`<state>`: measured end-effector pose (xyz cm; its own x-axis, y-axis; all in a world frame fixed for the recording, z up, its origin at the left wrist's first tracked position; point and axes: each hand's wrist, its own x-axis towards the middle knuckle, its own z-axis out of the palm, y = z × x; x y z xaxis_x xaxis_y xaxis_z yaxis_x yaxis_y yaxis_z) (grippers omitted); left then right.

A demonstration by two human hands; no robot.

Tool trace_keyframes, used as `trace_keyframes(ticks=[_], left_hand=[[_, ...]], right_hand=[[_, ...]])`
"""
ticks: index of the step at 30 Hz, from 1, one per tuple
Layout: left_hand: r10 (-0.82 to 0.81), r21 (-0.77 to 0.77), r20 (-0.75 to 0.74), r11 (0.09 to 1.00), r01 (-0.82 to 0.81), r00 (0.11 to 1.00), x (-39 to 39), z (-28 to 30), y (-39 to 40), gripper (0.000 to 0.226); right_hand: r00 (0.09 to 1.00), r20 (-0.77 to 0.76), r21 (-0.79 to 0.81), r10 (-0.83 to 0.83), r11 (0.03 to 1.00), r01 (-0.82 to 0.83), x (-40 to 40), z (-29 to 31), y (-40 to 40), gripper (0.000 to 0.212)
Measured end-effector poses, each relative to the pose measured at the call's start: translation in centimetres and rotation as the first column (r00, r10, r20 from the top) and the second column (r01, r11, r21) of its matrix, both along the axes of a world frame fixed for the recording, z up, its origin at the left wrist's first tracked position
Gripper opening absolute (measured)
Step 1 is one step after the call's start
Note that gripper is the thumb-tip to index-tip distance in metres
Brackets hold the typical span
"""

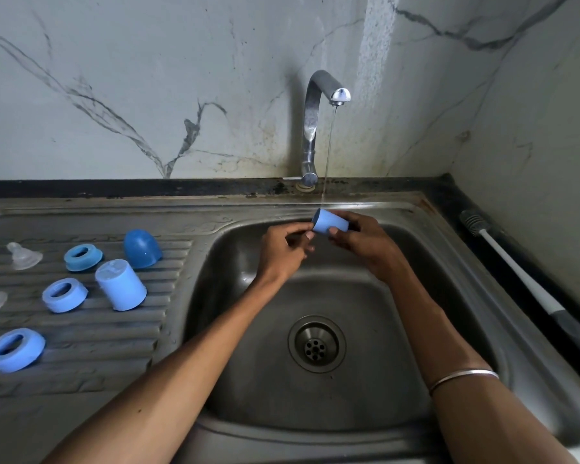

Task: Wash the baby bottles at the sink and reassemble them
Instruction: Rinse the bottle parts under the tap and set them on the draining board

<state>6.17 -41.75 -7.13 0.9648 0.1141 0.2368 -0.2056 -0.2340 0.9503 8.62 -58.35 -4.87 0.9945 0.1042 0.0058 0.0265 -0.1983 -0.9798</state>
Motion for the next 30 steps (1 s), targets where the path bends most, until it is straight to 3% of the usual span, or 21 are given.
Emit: trace_keyframes(ticks=[3, 8, 13, 17, 24, 27, 30], left_hand=[[-0.006, -0.007, -0.013, 1.0, 0.006, 1.0, 0.0, 0.1, 0.0, 0.024], [0.009, 0.001, 0.021, 1.0, -0.009, 1.0, -0.1, 0.2, 0.2, 0.025], [0.019, -0.008, 0.011, 1.0, -0.018, 1.0, -0.1, 0.2, 0.2, 0.013], [0.021, -0.166, -0.125, 0.985, -0.042, 0.992, -0.3, 0.5, 0.1, 0.011], [-0.161, -0.36, -0.374, 0.933, 0.016, 0.914, -0.8, 0.7, 0.6, 0.021], [-0.109, -0.368, -0.332, 0.93, -0.022, 0.937, -0.7, 0.9, 0.4, 0.033], [-0.002, -0.19, -0.167, 0.981, -0.03, 0.986, -0.4, 0.4, 0.5, 0.056]], right_hand=[[0.999, -0.033, -0.028, -0.028, 0.999, 0.027, -0.1, 0.1, 0.1, 0.04], [0.992, -0.056, 0.063, -0.117, 0.991, 0.12, 0.0, 0.1, 0.6, 0.029], [0.997, -0.075, 0.202, -0.036, 0.978, 0.051, 0.0, 0.2, 0.8, 0.035], [0.998, -0.001, 0.133, -0.059, 0.989, 0.058, -0.2, 0.2, 1.6, 0.037], [0.978, 0.165, -0.041, -0.129, 0.99, 0.137, -0.8, 0.2, 3.1, 0.043], [0.967, 0.189, -0.032, -0.172, 0.983, 0.182, -0.8, 0.4, 3.4, 0.043], [0.959, 0.242, -0.051, -0.146, 0.985, 0.162, -0.7, 0.6, 3.5, 0.045]])
